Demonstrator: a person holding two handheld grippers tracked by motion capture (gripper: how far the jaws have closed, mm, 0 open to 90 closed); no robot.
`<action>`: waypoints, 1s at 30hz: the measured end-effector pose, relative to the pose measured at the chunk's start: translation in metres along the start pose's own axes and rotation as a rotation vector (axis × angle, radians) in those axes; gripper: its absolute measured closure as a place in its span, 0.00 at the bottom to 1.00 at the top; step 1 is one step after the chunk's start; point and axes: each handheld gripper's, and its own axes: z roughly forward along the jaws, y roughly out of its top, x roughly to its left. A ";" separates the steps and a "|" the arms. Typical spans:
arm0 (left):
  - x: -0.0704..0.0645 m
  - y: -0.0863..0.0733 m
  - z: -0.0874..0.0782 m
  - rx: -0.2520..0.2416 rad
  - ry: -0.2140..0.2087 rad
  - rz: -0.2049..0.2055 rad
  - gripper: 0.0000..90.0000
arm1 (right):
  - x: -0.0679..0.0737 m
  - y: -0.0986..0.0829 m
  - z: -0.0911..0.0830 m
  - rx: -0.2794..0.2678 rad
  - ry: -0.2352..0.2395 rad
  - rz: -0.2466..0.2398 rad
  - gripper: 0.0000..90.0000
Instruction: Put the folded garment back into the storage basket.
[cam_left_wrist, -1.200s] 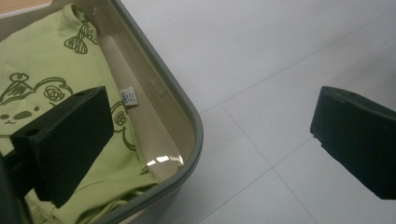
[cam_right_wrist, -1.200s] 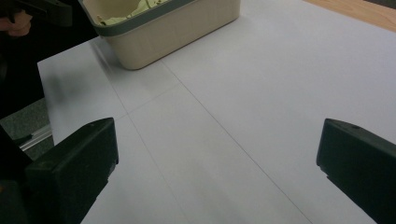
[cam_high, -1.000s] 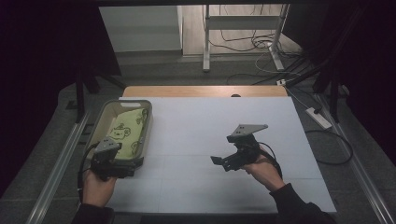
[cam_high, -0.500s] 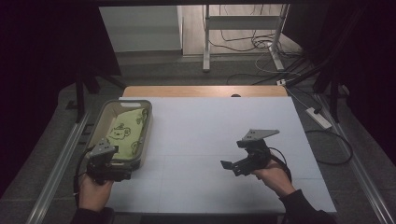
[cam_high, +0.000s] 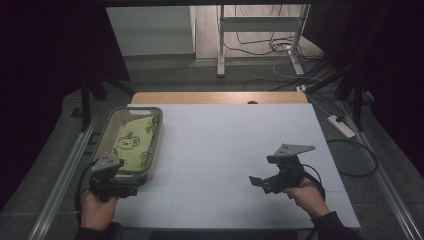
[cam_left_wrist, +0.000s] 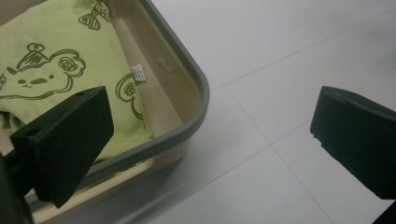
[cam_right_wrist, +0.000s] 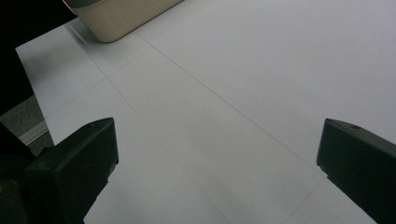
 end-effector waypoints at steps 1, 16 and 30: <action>0.000 -0.001 0.000 0.000 0.000 -0.002 0.00 | -0.001 -0.002 -0.002 0.000 -0.002 0.004 0.00; -0.002 -0.012 -0.008 0.021 0.010 -0.009 0.00 | -0.009 -0.029 -0.033 0.005 -0.060 0.053 0.00; -0.002 -0.021 -0.016 0.035 0.034 -0.015 0.00 | -0.017 -0.052 -0.057 0.000 -0.124 0.104 0.00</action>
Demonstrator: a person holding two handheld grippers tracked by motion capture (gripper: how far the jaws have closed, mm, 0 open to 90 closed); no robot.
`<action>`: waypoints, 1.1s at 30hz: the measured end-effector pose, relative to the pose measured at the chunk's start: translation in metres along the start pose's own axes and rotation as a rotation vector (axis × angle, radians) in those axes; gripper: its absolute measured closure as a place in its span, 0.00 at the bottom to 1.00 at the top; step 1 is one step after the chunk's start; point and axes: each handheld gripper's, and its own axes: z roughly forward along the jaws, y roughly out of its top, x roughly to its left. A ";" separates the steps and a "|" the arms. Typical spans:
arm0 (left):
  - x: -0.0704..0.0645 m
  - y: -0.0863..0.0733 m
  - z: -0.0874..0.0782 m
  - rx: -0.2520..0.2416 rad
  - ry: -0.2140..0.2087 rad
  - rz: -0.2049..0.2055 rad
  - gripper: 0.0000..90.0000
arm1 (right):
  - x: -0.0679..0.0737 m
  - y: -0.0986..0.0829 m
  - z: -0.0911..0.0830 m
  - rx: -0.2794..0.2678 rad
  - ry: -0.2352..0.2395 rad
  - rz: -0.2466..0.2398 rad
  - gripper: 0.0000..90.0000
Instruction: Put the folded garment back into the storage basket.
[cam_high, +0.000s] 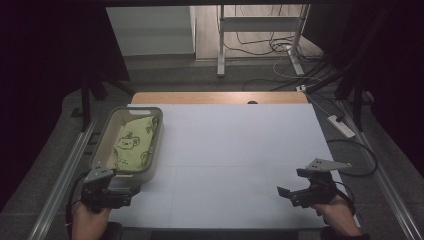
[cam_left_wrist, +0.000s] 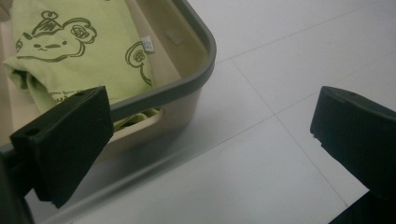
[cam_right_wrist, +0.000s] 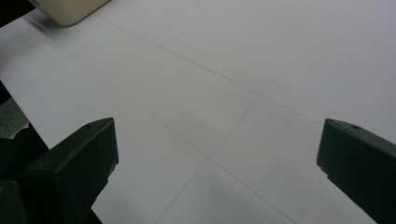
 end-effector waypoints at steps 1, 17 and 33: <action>0.000 0.000 0.000 0.002 0.003 0.002 0.00 | -0.001 -0.001 -0.002 -0.002 -0.004 0.003 0.00; 0.000 -0.007 -0.005 0.024 0.045 -0.002 0.00 | -0.007 -0.018 -0.027 -0.015 -0.080 0.046 0.00; -0.004 -0.008 0.000 0.082 0.089 0.026 0.00 | -0.004 -0.024 -0.036 0.072 -0.164 0.045 0.00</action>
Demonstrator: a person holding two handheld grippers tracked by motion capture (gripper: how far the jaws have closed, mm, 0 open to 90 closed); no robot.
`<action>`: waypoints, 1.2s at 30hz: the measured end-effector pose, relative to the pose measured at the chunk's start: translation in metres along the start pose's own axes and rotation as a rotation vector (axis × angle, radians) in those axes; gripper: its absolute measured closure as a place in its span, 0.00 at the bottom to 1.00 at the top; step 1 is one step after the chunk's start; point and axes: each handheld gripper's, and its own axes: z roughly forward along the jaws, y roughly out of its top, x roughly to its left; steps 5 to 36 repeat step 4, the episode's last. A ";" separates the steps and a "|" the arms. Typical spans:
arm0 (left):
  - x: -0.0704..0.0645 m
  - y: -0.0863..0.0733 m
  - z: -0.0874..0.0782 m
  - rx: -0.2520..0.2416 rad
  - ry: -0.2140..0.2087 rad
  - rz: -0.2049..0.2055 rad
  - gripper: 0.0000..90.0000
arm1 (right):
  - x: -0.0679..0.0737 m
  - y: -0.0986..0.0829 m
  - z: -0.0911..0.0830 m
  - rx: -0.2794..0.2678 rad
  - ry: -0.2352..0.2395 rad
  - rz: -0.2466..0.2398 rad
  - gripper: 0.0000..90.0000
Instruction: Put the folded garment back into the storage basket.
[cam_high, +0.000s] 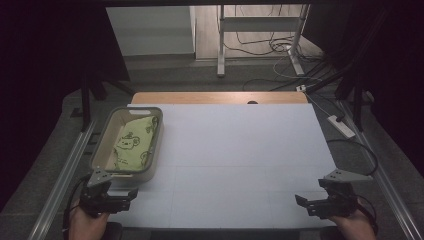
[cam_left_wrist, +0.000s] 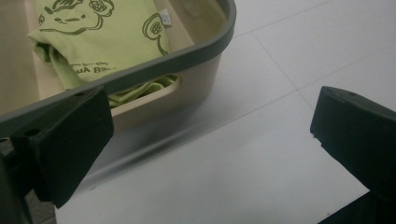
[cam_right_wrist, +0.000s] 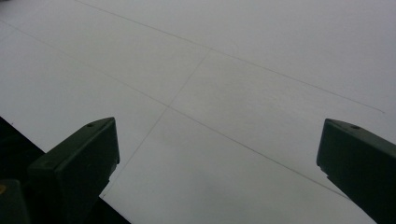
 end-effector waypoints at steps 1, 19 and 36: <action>0.000 0.000 0.000 0.004 0.000 0.001 0.00 | 0.000 0.000 0.000 0.002 -0.002 0.001 0.00; 0.000 0.001 0.001 0.003 -0.003 -0.007 0.00 | 0.000 0.000 0.001 0.005 -0.005 0.000 0.00; 0.000 0.001 0.001 0.003 -0.003 -0.007 0.00 | 0.000 0.000 0.001 0.005 -0.005 0.000 0.00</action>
